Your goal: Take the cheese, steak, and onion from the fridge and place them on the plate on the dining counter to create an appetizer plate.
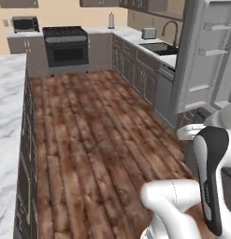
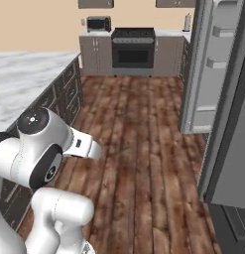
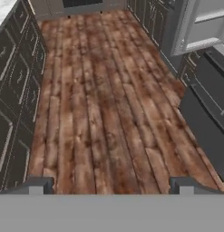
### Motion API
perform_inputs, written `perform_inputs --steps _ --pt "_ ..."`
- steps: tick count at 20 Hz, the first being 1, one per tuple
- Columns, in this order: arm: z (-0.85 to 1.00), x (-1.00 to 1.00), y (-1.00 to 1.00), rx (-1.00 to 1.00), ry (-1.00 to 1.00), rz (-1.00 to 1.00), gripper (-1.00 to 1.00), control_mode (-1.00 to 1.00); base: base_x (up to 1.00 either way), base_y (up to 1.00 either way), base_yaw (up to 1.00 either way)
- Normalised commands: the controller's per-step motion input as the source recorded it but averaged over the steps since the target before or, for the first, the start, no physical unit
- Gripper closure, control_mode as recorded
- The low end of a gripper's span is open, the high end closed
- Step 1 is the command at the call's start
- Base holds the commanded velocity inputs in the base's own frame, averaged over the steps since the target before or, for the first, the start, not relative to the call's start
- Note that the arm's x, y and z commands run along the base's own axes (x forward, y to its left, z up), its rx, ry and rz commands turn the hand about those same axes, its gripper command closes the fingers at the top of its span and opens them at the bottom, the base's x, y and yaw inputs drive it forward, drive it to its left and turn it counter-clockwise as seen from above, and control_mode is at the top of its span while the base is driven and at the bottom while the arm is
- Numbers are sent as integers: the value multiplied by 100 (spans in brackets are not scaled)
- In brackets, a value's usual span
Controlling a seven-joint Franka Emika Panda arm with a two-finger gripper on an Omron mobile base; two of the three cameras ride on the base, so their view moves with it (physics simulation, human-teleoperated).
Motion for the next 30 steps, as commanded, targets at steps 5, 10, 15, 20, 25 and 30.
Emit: perform_inputs --steps 5,10,15,20,25,30 --pt "0 0 0 0 0 0 -100 100 93 -2 -35" --pt "0 0 0 0 0 0 -100 100 44 0 -47" --pt "0 0 0 0 0 0 -100 100 50 0 -58" --pt "0 0 0 0 0 0 -100 100 78 23 -64" --pt "0 0 0 0 0 0 -100 100 99 51 -66" --pt "0 0 0 0 0 0 -100 100 83 30 -66"
